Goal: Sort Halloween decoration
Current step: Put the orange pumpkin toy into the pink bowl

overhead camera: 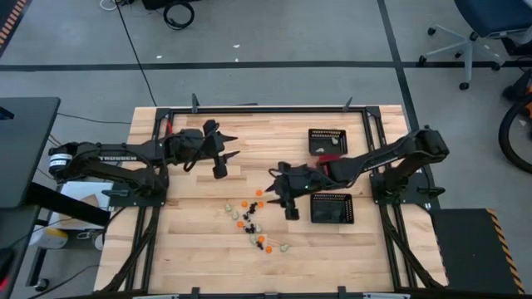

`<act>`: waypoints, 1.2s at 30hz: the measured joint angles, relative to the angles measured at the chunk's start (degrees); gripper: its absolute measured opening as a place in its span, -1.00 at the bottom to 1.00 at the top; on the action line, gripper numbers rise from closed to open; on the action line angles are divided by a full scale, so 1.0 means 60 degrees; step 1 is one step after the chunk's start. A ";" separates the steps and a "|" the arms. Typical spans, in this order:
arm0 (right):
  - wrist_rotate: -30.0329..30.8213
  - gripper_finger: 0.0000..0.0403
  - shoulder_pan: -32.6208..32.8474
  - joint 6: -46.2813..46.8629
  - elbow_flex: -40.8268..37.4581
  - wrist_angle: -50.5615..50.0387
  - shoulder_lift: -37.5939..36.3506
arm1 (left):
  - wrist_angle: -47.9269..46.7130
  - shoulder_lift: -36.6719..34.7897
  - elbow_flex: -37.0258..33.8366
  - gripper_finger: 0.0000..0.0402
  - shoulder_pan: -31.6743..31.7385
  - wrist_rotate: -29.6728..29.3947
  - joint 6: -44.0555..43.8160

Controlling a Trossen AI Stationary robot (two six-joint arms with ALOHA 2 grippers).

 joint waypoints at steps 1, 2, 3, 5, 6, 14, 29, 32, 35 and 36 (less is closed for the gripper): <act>-0.0039 -0.13 0.0038 0.0022 0.0028 0.0227 0.0214 | 0.0006 0.0000 0.0000 -0.04 0.0038 0.0000 0.0003; -0.0069 -0.13 0.0094 0.0009 0.0095 0.0367 0.0458 | 0.0000 0.0000 0.0000 -0.04 0.0102 0.0003 0.0000; -0.0088 -0.13 0.0128 -0.0053 0.0131 0.0428 0.0738 | -0.0009 0.0000 0.0000 -0.04 0.0149 0.0002 0.0000; -0.0006 -0.13 0.0142 -0.0330 0.0301 0.0487 0.1342 | -0.0005 -0.0003 0.0000 -0.04 0.0214 0.0000 0.0027; 0.0180 -0.13 0.0141 -0.0487 0.0416 0.0541 0.1636 | -0.0045 -0.0001 0.0000 -0.04 0.0251 0.0000 0.0042; 0.0931 -0.10 -0.0461 -0.0910 0.1013 0.0635 0.3260 | -0.0068 -0.0004 -0.0006 -0.04 0.0284 0.0000 0.0057; 0.0224 -0.13 -0.1303 -0.0966 0.1035 0.0790 0.4469 | 0.0003 -0.0004 -0.0009 -0.04 0.0284 0.0000 0.0062; 0.0202 -0.14 -0.1312 -0.0962 0.1042 0.0788 0.4520 | 0.0000 -0.0007 -0.0010 -0.04 0.0284 0.0001 0.0061; 0.0202 -0.19 -0.1319 -0.0897 0.1045 0.0732 0.4519 | -0.0001 -0.0007 -0.0010 -0.04 0.0284 0.0000 0.0061; 0.0202 -0.22 -0.1319 -0.0890 0.1045 0.0712 0.4520 | -0.0004 -0.0007 -0.0010 -0.04 0.0284 0.0000 0.0061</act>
